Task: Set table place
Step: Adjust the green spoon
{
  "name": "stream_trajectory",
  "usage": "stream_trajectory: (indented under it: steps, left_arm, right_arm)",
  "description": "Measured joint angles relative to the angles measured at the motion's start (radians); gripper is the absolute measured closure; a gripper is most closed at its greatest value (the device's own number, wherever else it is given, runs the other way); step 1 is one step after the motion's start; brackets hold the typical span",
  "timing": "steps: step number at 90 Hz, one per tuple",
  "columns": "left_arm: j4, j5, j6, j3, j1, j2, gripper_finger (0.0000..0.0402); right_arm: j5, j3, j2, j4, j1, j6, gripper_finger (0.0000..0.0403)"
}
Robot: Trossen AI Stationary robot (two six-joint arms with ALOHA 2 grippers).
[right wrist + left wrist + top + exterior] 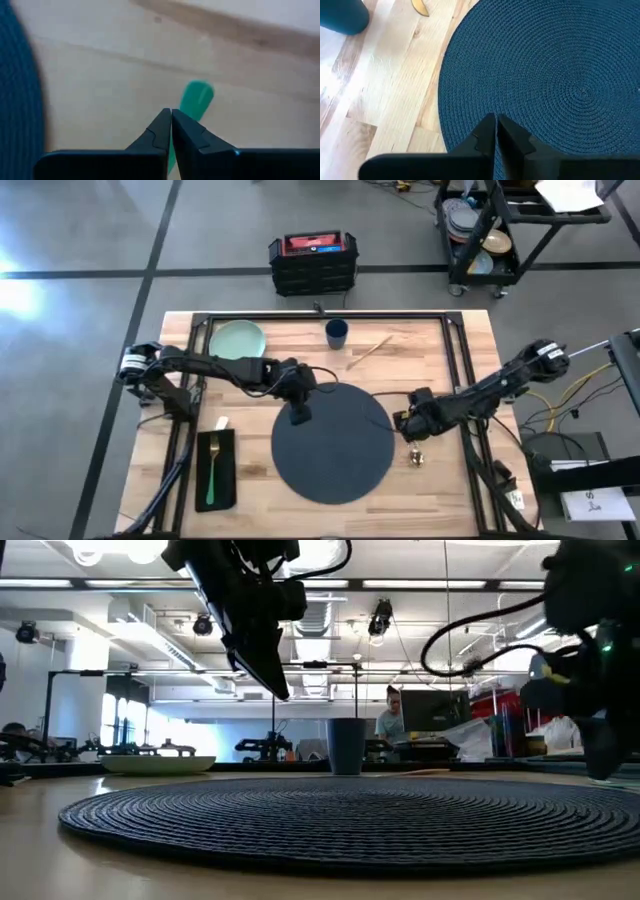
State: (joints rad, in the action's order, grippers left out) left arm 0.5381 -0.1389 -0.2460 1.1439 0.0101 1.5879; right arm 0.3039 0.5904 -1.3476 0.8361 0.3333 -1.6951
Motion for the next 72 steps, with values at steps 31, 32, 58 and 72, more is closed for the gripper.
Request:
stream_trajectory:
  steps: [31, 32, 58, 72]
  left_arm:
    - [0.0, 0.004, -0.01, 0.0, 0.0, 0.0, 0.0399]
    - [-0.001, 0.01, -0.01, 0.0, 0.0, 0.0, 0.0399]
    - [-0.31, 0.419, 0.107, 0.0, -0.028, 0.054, 0.0401]
    - [-0.357, 0.417, 0.001, -0.001, -0.03, 0.122, 0.0401]
  right_arm:
    - [-0.018, -0.039, 0.016, -0.037, -0.148, 0.227, 0.0403]
    - [-0.019, -0.04, 0.017, -0.039, -0.15, 0.23, 0.0403]
    - [-0.043, -0.044, 0.064, -0.034, -0.151, 0.277, 0.0403]
    - [-0.103, -0.049, 0.083, -0.018, -0.151, 0.338, 0.0403]
